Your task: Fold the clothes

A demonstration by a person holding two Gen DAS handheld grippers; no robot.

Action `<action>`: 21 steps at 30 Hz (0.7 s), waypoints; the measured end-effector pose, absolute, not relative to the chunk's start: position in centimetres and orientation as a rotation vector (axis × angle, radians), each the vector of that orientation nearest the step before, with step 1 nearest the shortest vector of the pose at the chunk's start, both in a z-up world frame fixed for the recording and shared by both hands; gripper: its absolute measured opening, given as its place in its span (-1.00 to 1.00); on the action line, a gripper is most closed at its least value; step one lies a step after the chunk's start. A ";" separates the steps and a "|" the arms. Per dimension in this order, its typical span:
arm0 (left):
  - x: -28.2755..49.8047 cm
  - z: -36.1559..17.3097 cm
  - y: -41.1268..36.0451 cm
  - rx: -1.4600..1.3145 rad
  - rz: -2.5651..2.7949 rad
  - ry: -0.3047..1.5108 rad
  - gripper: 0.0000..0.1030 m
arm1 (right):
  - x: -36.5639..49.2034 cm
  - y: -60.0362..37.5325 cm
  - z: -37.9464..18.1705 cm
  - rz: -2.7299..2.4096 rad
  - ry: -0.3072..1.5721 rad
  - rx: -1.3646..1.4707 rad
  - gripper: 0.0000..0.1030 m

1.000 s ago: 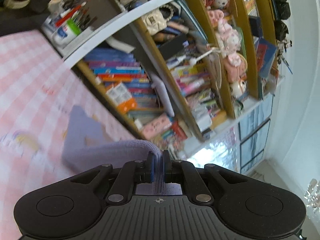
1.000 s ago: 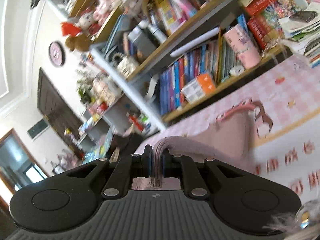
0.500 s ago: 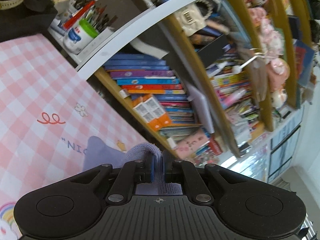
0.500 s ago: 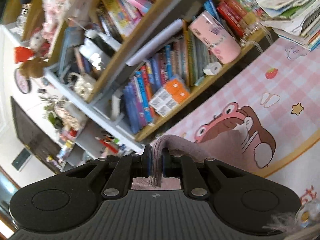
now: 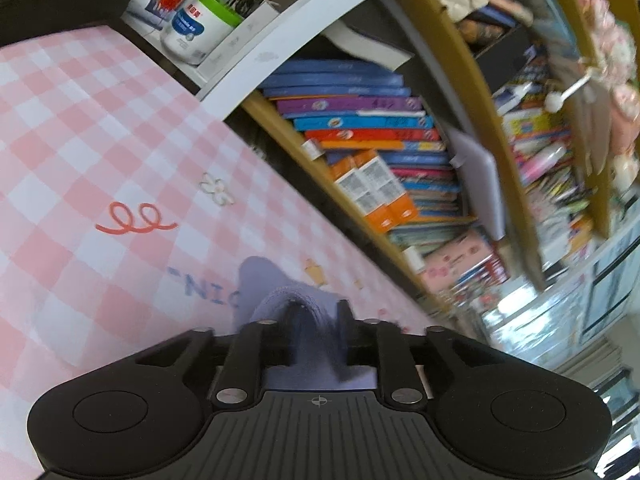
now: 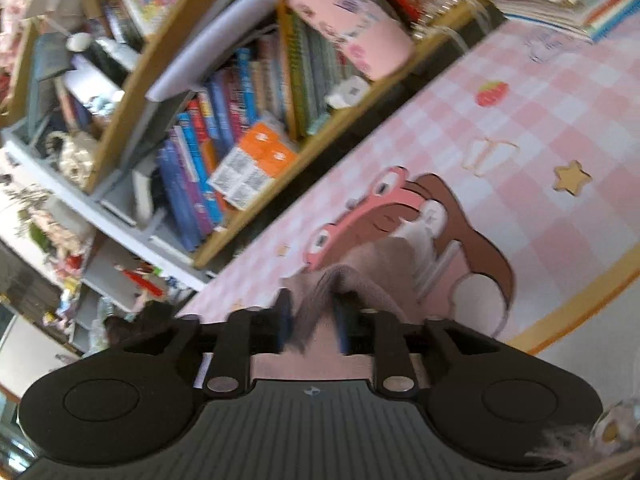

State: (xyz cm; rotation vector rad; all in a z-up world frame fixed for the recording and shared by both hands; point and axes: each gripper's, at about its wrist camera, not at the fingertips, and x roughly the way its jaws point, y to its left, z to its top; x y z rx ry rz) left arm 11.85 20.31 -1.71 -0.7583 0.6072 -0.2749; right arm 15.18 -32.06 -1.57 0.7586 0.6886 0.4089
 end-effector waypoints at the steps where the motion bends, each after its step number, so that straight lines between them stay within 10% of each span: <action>1: 11.7 -1.5 20.4 -0.723 -0.255 0.606 -0.07 | 15.1 -32.2 -1.4 0.401 0.684 0.743 -0.41; 6: 9.6 0.5 21.7 -0.560 -0.221 0.527 0.21 | 13.6 -32.7 1.0 0.328 0.617 0.514 -0.07; 15: 8.8 -1.6 19.7 -0.506 -0.254 0.647 0.20 | 11.1 -31.7 -1.3 0.342 0.697 0.354 -0.13; 19: 8.5 -1.5 19.2 -0.519 -0.306 0.660 -0.89 | 10.9 -31.7 -0.9 0.386 0.695 0.381 -0.88; 21: 7.6 -0.5 19.4 -0.539 -0.324 0.608 -0.89 | 10.2 -32.2 0.2 0.429 0.638 0.413 -0.88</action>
